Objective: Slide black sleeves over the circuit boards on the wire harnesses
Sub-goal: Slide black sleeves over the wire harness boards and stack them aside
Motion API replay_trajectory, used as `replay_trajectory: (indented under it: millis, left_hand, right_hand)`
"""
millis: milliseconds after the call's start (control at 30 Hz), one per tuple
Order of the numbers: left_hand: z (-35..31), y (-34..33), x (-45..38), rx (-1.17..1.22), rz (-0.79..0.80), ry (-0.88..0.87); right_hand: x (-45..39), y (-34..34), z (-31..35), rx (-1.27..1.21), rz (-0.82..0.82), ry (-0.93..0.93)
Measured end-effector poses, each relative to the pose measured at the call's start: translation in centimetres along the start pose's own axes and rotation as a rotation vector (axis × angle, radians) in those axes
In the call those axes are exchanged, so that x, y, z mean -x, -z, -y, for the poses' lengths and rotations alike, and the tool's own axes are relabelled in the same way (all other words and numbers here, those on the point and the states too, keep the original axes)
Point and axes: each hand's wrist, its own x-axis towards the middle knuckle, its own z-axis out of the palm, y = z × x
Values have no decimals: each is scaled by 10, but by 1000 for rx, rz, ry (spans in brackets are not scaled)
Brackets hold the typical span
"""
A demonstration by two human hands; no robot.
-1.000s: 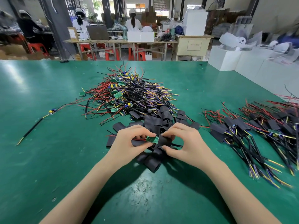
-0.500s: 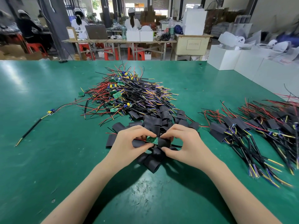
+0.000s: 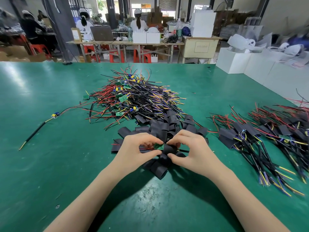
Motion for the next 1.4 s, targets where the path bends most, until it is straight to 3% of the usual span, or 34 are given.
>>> replay_trajectory:
  millis: [167, 400, 567, 800, 1167, 1267, 1400]
  left_hand:
    - [3, -2, 0, 3, 35, -31]
    - [11, 0, -3, 337, 21, 223]
    - [10, 0, -2, 458, 7, 292]
    - [6, -2, -1, 441, 38, 260]
    - [5, 2, -3, 590, -34, 498]
    - [4, 2, -4, 584, -85, 502]
    - [3, 2, -4, 542, -107, 492]
  right_hand:
    - [0, -1, 0, 16, -8, -2]
    - [1, 1, -1, 51, -60, 9]
    - [2, -2, 0, 44, -78, 17]
    - [2, -5, 0, 36, -62, 14]
    - [0, -5, 2, 1, -140, -26]
    - [-1, -1, 0, 57, -106, -84]
    - [1, -2, 0, -51, -103, -121]
